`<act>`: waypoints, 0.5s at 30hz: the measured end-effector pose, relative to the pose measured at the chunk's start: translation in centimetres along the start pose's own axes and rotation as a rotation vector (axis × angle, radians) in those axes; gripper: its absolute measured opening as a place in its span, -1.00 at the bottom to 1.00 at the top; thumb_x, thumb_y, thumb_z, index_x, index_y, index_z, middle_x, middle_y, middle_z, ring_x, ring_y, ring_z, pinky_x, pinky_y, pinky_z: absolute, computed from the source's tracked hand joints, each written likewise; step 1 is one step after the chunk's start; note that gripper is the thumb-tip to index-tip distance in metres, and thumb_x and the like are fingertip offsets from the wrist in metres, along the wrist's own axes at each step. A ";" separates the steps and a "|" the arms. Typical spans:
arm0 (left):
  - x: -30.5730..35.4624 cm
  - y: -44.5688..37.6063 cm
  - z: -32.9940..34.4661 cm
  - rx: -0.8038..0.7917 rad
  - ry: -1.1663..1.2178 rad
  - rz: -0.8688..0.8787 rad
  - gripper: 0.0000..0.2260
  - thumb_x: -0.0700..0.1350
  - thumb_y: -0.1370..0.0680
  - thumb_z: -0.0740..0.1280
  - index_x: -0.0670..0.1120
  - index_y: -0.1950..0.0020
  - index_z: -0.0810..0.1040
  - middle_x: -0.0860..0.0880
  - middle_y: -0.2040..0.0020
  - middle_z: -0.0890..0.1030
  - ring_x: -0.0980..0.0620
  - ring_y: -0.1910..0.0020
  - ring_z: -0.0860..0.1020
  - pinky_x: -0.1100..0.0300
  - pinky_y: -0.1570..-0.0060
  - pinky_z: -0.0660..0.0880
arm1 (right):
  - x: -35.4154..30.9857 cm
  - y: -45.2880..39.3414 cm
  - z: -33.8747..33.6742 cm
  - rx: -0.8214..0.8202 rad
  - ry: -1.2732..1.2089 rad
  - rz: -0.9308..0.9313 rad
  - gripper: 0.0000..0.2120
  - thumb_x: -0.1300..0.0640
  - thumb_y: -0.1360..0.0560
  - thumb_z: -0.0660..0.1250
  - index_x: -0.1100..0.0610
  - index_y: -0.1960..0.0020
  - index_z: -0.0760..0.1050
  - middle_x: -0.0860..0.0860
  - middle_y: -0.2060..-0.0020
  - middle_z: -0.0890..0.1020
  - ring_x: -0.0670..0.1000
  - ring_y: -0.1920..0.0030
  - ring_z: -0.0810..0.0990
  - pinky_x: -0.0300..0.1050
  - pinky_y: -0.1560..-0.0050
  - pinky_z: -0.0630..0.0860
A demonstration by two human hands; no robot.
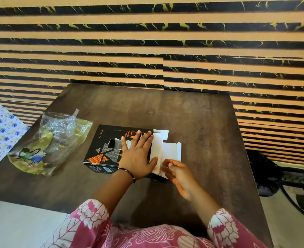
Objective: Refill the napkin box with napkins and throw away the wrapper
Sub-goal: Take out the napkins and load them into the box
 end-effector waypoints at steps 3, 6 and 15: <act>-0.1 -0.1 0.1 -0.002 -0.032 0.021 -0.33 0.27 -0.45 -0.06 0.04 -0.51 -0.07 0.09 -0.55 -0.04 -0.03 -0.52 -0.19 -0.33 -0.34 -0.31 | 0.1 0.2 2.0 -0.072 0.039 0.015 -0.71 0.26 -0.60 0.06 0.11 -0.20 0.48 0.06 -0.18 0.55 0.04 -0.17 0.52 -0.08 -0.22 0.41; 0.0 0.0 0.1 -0.014 -0.040 0.042 -0.38 0.25 -0.52 -0.08 0.02 -0.51 -0.11 0.08 -0.56 -0.08 -0.05 -0.52 -0.23 -0.33 -0.33 -0.33 | 0.1 0.6 3.9 -0.122 0.112 0.064 -0.69 0.27 -0.60 0.05 0.11 -0.28 0.42 -0.01 -0.06 0.58 -0.08 -0.02 0.56 -0.22 -0.08 0.44; -1.2 0.2 -1.2 -0.050 0.072 0.206 -0.47 0.10 -0.59 -0.01 -0.04 -0.52 -0.03 0.01 -0.56 -0.04 -0.01 -0.53 -0.04 -0.15 -0.45 -0.17 | -0.8 0.0 4.4 -0.012 0.150 0.027 -0.65 0.35 -0.56 0.08 0.12 -0.22 0.50 -0.01 -0.14 0.58 -0.02 -0.20 0.52 -0.07 -0.32 0.39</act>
Point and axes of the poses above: each hand's wrist, its own y-axis away from the middle knuckle, its own z-axis out of the palm, x = y × z, the point moved 10 cm from there along -y, towards the middle knuckle
